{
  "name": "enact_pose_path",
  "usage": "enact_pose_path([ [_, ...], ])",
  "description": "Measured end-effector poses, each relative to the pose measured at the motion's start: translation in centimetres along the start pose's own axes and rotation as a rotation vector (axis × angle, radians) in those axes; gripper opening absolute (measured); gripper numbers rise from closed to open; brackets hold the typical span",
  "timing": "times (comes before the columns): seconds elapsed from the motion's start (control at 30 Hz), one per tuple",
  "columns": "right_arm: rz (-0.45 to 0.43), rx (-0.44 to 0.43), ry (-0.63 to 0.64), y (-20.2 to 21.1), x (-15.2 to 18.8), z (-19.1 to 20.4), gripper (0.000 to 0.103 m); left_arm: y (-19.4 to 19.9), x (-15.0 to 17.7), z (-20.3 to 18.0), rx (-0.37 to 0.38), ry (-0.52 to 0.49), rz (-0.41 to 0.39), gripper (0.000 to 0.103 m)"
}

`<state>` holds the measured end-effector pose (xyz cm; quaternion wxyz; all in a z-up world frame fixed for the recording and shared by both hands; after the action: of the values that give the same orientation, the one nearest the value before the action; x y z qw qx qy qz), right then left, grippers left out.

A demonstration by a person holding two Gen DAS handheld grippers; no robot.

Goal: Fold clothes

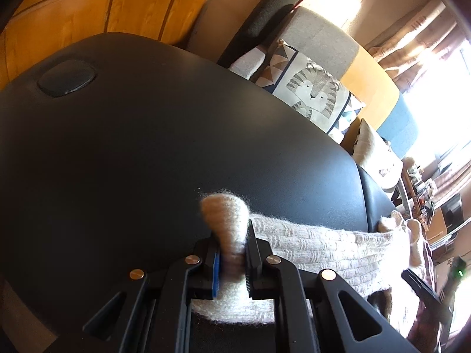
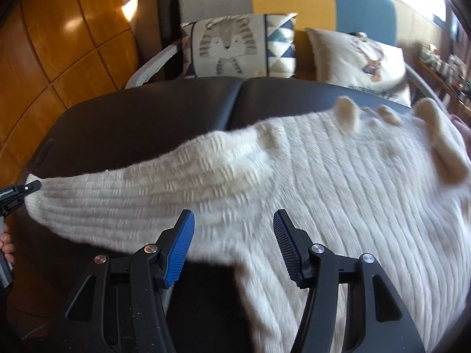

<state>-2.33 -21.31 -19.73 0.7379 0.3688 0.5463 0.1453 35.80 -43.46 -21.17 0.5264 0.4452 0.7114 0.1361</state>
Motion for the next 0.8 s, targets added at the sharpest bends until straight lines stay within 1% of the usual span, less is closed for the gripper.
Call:
enact_pose_path([
  [0.1, 0.066, -0.001, 0.016, -4.0, -0.9, 0.2, 0.059, 0.7, -0.3, 0.7, -0.005, 0.011, -0.01, 0.012],
  [0.17, 0.103, -0.01, -0.001, -6.5, -1.4, 0.3, 0.059, 1.1, -0.6, 1.1, -0.009, 0.015, -0.018, 0.012],
  [0.2, 0.095, -0.006, 0.0, -7.2, -1.8, 0.3, 0.06, 1.3, -0.7, 1.2, -0.01, 0.016, -0.021, 0.012],
  [0.27, 0.074, 0.009, 0.024, -8.5, -2.6, 0.9, 0.064, 1.4, -1.0, 1.3, -0.009, 0.015, -0.023, 0.012],
  [0.33, 0.053, 0.027, 0.054, -9.7, -3.3, 1.6, 0.072, 1.3, -1.2, 1.4, -0.014, 0.012, -0.022, 0.012],
  [0.37, 0.038, 0.039, 0.068, -10.3, -3.7, 2.0, 0.074, 1.2, -1.3, 1.5, -0.014, 0.015, -0.019, 0.012],
  [0.43, 0.015, 0.05, 0.061, -11.3, -4.4, 2.5, 0.079, 1.0, -1.4, 1.6, -0.02, 0.018, -0.018, 0.012],
  [0.5, 0.004, 0.052, 0.031, -12.3, -5.4, 2.6, 0.082, 0.7, -1.5, 1.9, -0.029, 0.022, -0.015, 0.012],
  [0.8, 0.008, 0.067, 0.027, -16.8, -10.0, 3.6, 0.087, -1.3, -0.7, 1.5, -0.053, 0.023, 0.027, 0.012],
])
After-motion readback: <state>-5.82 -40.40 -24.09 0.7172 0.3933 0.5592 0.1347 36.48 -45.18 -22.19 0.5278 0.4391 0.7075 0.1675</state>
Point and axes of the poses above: each gripper's, at about its wrist camera, not at the fingertips, and y roughly against the way its jaws point, z to its left, x to its underside, the point moved 4 cm from there along -y, roughly the way its jaws point, and after that the axes turned 11 degrees about -z, right-handed, at the moved point
